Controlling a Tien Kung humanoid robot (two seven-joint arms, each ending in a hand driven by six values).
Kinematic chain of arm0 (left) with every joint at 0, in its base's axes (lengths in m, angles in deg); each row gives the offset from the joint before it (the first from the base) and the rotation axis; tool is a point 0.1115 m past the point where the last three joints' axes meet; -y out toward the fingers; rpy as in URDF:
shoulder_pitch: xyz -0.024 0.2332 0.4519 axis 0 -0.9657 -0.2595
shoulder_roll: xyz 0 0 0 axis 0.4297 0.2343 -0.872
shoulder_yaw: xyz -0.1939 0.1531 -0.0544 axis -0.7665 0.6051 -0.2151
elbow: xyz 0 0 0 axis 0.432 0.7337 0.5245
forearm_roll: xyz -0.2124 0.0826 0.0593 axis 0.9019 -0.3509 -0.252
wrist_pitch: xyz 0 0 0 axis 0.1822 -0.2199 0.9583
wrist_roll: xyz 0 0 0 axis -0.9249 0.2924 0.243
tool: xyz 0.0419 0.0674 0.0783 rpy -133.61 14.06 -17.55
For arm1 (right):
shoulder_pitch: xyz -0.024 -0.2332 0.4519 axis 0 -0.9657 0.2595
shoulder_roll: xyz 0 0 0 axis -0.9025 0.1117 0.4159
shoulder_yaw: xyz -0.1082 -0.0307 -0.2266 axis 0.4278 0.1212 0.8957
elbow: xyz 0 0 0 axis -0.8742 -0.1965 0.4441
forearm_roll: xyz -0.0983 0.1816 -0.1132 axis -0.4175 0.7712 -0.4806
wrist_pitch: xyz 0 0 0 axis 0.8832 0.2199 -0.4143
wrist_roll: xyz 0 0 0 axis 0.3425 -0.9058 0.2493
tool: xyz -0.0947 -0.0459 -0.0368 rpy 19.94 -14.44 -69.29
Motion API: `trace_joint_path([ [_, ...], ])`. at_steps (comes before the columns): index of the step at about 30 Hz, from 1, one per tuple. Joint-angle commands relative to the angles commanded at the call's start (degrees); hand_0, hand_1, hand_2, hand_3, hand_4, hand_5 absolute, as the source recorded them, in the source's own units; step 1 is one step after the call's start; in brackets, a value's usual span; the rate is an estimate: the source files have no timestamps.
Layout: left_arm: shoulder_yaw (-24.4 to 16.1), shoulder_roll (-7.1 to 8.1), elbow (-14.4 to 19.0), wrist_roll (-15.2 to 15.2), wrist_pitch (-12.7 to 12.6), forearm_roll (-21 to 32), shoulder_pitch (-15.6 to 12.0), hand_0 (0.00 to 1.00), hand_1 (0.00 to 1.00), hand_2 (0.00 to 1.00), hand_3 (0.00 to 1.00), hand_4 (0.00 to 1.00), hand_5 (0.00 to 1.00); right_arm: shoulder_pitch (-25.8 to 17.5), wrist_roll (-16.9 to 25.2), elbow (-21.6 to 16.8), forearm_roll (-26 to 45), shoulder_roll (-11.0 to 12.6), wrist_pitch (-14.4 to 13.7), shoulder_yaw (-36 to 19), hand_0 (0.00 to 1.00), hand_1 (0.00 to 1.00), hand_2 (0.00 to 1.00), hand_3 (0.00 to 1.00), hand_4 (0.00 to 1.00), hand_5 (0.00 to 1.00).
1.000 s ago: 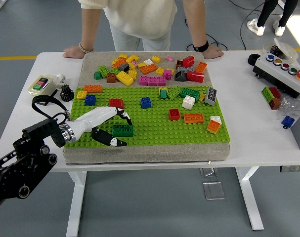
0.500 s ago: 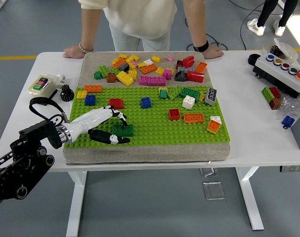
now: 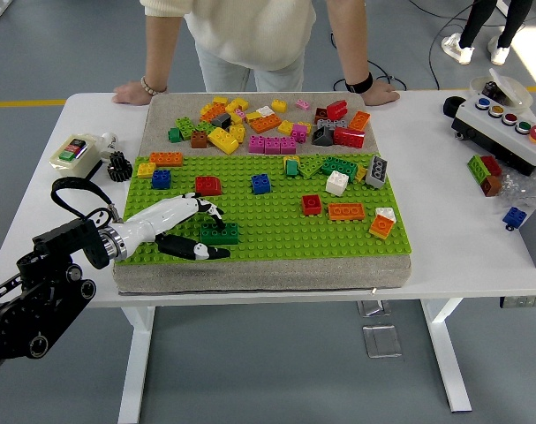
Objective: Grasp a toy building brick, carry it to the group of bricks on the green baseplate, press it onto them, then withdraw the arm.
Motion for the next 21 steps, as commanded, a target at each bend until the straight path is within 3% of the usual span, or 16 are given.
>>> trace_joint_path([
  [21,0.5,-0.74,-2.4,0.1,-0.7,-0.4,0.2,0.998,0.89,0.857,0.652,0.998,0.771,0.0,0.0,0.0,0.2,0.0,0.0,0.1,0.755,0.677,0.722,0.638,0.911,0.505],
])
